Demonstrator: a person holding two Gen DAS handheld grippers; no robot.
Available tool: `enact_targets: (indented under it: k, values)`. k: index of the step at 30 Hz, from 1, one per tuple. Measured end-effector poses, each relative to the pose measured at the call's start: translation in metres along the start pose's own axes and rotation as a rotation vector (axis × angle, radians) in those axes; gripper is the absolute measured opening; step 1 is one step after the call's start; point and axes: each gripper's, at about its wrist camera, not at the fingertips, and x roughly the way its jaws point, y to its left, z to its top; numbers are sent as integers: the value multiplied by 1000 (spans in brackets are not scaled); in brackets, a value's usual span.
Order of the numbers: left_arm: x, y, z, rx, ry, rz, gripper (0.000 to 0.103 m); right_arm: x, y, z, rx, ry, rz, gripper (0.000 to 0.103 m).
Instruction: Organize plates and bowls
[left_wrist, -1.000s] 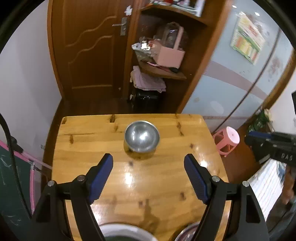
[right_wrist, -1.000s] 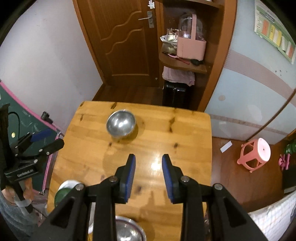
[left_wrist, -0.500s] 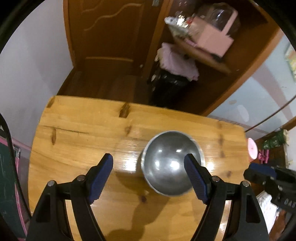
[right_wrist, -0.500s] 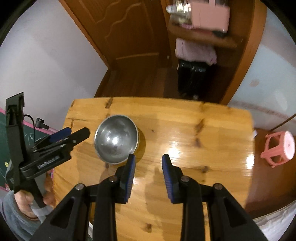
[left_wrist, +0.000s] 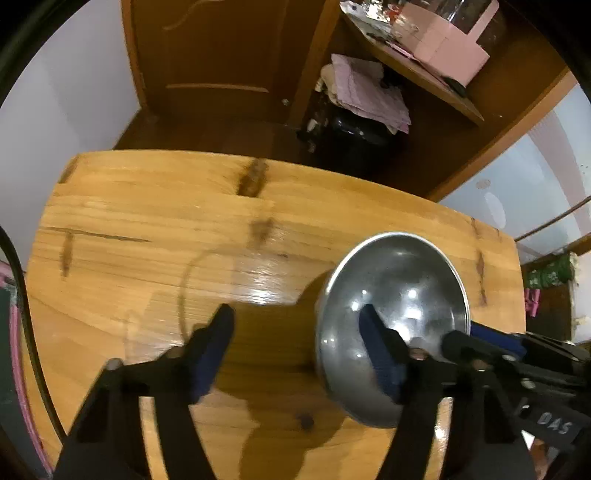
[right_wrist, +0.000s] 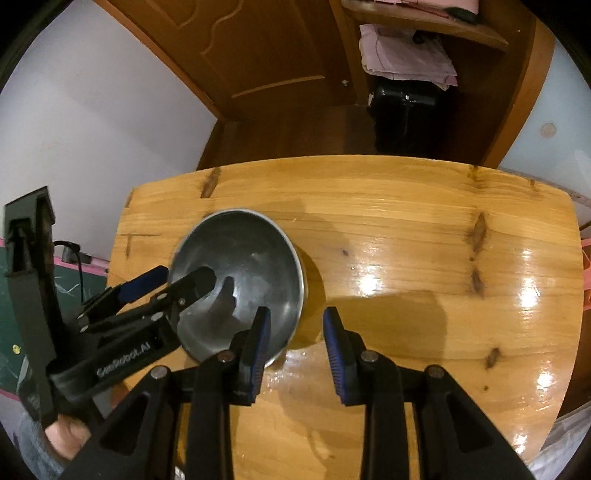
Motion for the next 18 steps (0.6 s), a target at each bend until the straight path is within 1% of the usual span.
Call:
enact_targets:
  k: [1, 2, 3, 4, 7, 10, 12, 14, 18]
  values:
    - [4, -3, 0, 8, 18, -21, 34, 3, -1, 1, 3, 8, 3, 29]
    - [8, -5, -1, 16, 34, -32, 22, 7, -2, 1, 14, 16, 10, 18]
    - [9, -7, -3, 27, 47, -53, 14, 10, -2, 1, 19, 22, 11, 14]
    - [8, -10, -5, 37, 54, -45, 13, 10, -2, 0, 24, 18, 11, 13]
    - [0, -18, -9, 53, 68, -39, 12, 5, -1, -3, 17, 14, -35, 11]
    - [-22, -34, -15, 87, 65, -35, 12, -10, -3, -10, 29, 9, -34, 9]
    - [-37, -42, -20, 105, 64, -42, 12, -28, -3, -18, 38, -7, -29, 9]
    - [-60, -51, -30, 123, 62, -59, 12, -48, -1, -29, 47, -19, -30, 9]
    - [-106, -70, -57, 170, 56, -89, 12, -99, 10, -66, 38, -60, -48, 9]
